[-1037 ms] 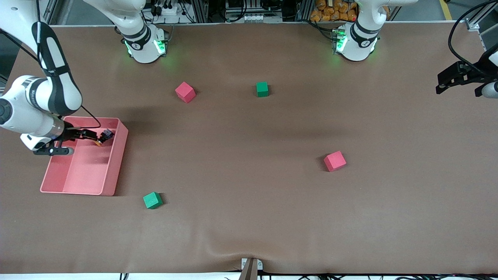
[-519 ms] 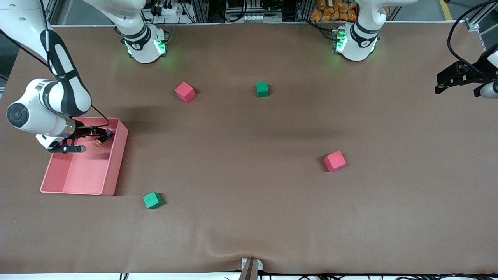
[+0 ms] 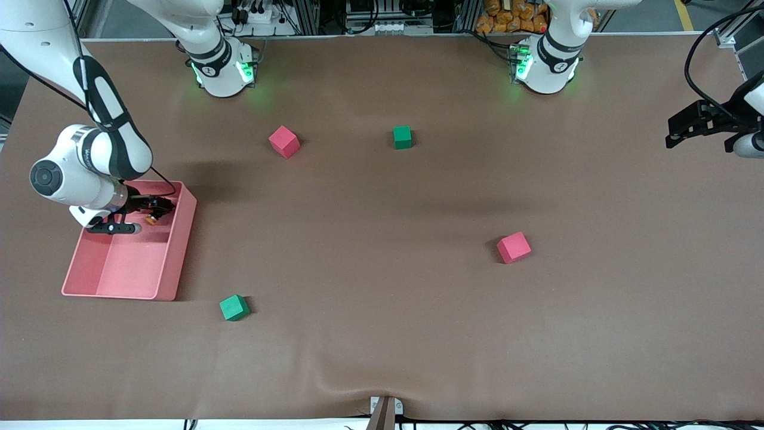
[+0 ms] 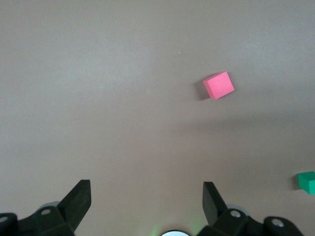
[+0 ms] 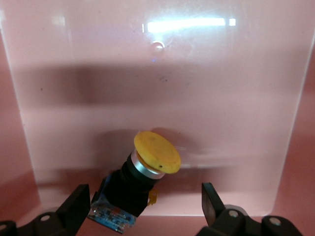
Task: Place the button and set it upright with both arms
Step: 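Close the right gripper on the yellow button's black body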
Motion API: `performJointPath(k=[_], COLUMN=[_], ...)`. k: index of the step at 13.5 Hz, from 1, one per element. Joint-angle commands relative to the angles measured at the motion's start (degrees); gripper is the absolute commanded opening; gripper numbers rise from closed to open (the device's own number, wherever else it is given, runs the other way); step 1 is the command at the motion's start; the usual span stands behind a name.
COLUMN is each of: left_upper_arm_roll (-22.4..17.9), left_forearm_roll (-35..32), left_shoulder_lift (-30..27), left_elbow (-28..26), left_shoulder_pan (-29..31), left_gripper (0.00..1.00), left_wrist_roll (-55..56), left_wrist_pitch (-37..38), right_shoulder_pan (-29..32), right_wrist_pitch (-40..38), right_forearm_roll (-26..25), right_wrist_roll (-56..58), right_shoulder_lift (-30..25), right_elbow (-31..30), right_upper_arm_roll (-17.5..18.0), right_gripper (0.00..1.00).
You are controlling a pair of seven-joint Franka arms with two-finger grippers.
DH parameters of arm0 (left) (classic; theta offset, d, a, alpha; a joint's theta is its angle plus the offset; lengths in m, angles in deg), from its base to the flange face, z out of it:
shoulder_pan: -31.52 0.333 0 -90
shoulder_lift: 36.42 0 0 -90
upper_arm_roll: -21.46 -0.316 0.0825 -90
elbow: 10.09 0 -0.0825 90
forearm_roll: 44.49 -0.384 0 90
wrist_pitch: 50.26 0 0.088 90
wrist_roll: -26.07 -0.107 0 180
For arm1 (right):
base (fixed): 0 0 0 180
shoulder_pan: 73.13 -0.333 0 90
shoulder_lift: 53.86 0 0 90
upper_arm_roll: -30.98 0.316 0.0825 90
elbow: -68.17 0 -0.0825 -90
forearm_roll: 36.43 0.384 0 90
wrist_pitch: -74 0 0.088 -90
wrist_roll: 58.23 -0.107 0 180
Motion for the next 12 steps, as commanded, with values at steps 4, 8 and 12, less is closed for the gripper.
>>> performJointPath(k=[4,8,12], left_upper_arm_roll=[0.2,0.1,0.2], left_forearm_roll=[-1.1,-1.1,-1.1], left_shoulder_lift=[0.6,0.6,0.7], left_elbow=[0.7,0.8,0.7], left_shoulder_pan=[-0.1,-0.1,-0.1], left_gripper=[1.00,1.00,1.00], left_wrist_roll=[0.7,0.7,0.8], left_wrist_pitch=[0.6,0.5,0.6], right_shoulder_pan=[0.0,0.0,0.0], right_wrist_pitch=[1.1,1.3,1.1], right_forearm_roll=[-0.2,-0.1,-0.1], right_wrist_roll=[-2.7,-2.6,-2.7], right_shoulder_lift=[0.5,1.3,1.3], right_elbow=[-1.1,-0.9,-0.9], right_upper_arm_roll=[0.5,0.5,0.6], right_gripper=[1.00,0.93,0.22])
